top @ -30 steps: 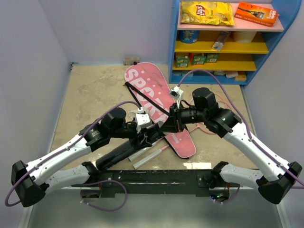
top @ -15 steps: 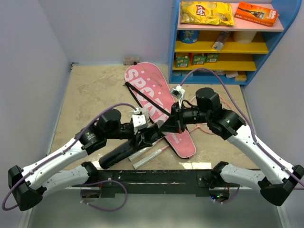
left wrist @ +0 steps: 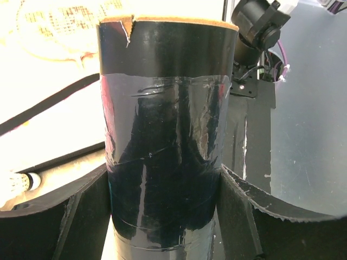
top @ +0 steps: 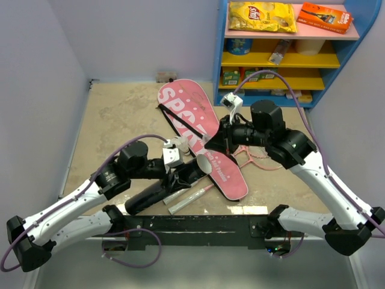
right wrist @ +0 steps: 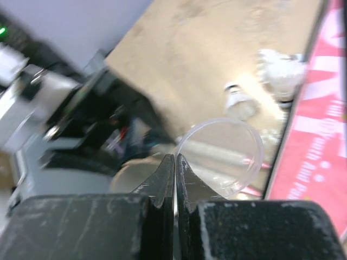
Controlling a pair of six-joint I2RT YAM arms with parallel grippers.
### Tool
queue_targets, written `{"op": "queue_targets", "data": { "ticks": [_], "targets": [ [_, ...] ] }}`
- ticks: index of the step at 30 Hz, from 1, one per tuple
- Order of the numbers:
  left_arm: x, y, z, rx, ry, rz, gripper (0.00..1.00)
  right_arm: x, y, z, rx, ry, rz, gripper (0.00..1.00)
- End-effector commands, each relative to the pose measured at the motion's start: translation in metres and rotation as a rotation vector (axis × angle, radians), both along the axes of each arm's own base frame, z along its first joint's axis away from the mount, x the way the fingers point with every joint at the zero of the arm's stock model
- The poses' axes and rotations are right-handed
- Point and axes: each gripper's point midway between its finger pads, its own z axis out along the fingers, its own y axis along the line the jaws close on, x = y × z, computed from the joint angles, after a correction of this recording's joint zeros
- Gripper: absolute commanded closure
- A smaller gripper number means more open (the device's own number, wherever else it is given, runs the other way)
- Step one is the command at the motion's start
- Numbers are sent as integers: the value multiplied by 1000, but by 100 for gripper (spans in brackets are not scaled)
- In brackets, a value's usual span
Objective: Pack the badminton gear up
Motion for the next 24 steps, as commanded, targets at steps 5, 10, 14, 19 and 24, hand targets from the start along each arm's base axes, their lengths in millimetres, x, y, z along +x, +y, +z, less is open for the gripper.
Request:
{"op": "queue_targets", "data": {
  "ticks": [5,10,14,19,24],
  "targets": [
    [-7,-2,20,-80,-42,-38,82,124,-65,-19,-156,-48,-511,100],
    [-6,-2,21,-86,-45,-26,82,191,-112,-66,-224,20,-791,100],
    [-6,0,23,-92,-47,-15,82,230,-171,-97,-281,78,-1034,100],
    [-2,2,26,-98,-59,18,82,245,-243,-127,-400,144,-1268,100],
    [-3,5,31,-113,-70,24,82,242,-305,-158,-471,232,-1444,100]
  ]
}}
